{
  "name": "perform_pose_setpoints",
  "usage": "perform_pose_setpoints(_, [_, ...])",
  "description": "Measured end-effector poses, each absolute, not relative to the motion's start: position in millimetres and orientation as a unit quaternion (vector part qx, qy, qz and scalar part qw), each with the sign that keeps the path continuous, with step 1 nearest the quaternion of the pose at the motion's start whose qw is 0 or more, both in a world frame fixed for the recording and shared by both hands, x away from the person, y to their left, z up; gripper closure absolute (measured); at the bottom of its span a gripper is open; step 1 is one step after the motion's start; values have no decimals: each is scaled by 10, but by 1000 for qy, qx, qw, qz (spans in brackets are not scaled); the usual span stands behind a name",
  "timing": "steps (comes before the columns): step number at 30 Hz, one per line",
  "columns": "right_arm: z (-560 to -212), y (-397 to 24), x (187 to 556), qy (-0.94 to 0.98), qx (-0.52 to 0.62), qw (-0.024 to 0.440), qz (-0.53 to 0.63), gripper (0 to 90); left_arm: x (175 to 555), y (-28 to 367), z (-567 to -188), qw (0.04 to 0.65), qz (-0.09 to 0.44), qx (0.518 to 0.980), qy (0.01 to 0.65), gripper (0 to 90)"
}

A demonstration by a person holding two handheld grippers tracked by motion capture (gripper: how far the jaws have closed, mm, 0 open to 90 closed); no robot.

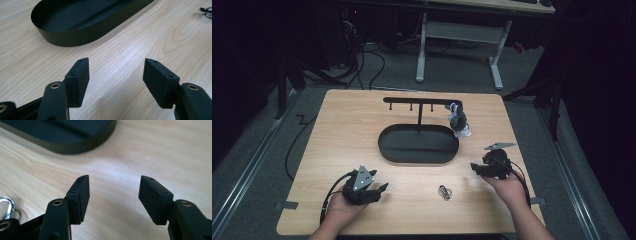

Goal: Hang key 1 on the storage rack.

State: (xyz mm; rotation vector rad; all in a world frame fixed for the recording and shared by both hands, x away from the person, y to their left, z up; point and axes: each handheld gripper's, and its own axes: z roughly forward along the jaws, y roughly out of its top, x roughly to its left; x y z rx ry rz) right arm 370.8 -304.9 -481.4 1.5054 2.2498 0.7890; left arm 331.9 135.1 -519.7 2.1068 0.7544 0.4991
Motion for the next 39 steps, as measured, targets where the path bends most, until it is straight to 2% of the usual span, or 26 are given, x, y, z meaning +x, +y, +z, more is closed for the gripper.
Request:
perform_pose_setpoints(7, [-5049, -3201, 3428, 763, 540, 167, 314, 424, 3321, 1338, -5209, 407, 198, 839, 302, 387])
perform_pose_setpoints(13, [-5131, -3189, 3117, 744, 526, 198, 360, 443, 3319, 1339, -5202, 410, 198, 838, 302, 387])
perform_pose_setpoints(15, [-5138, -3166, 3032, 743, 523, 185, 374, 446, 3319, 1329, -5194, 412, 198, 837, 299, 388])
perform_pose_setpoints(23, [-5097, -2794, 2955, 785, 460, 155, 385, 495, 3330, 1292, -5205, 407, 198, 842, 295, 388])
perform_pose_setpoints(28, [-5113, -2409, 2891, 814, 408, 127, 394, 625, 3330, 1279, -5213, 405, 196, 844, 292, 388])
perform_pose_setpoints(32, [-5162, -2217, 2869, 832, 392, 134, 369, 681, 3326, 1282, -5214, 405, 195, 844, 292, 387])
perform_pose_setpoints(39, [-5191, -2232, 2867, 832, 401, 175, 341, 646, 3336, 1289, -5216, 407, 194, 844, 292, 387])
